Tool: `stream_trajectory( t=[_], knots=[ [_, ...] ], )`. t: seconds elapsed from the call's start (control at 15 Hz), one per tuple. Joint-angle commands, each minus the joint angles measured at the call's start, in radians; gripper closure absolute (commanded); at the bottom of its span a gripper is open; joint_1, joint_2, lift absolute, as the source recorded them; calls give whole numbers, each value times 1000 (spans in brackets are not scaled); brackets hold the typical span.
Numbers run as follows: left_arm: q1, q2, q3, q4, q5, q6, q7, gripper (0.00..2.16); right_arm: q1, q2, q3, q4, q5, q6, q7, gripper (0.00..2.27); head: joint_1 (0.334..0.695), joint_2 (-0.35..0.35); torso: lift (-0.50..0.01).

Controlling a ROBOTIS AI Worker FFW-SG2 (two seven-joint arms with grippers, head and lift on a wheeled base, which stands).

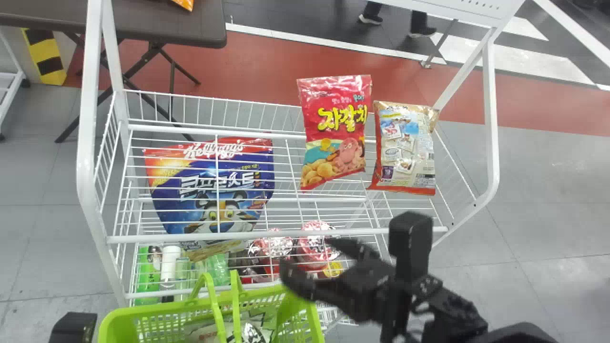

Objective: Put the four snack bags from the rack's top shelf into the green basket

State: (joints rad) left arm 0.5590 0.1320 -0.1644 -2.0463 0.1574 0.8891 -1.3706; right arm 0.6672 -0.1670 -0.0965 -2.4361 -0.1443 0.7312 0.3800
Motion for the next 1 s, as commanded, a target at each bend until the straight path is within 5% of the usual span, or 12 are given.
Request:
stream_trajectory(
  t=[0.0, 0.27, 0.93],
  knots=[
    [-2, 0, -3, 2, -1, 0, 4, 1578, -110, 23, -17, 127, 3, -195, -36, 63, 695, -350, 0],
    [-5, 0, -3, 5, -9, 9, 10, 1578, -362, 77, -43, 419, 85, -391, -84, 66, 695, -350, 0],
    [-30, 1, -7, 15, -12, 43, 7, 1578, -609, 80, -71, 769, 144, -535, -118, 140, 695, -350, 0]
  ],
)
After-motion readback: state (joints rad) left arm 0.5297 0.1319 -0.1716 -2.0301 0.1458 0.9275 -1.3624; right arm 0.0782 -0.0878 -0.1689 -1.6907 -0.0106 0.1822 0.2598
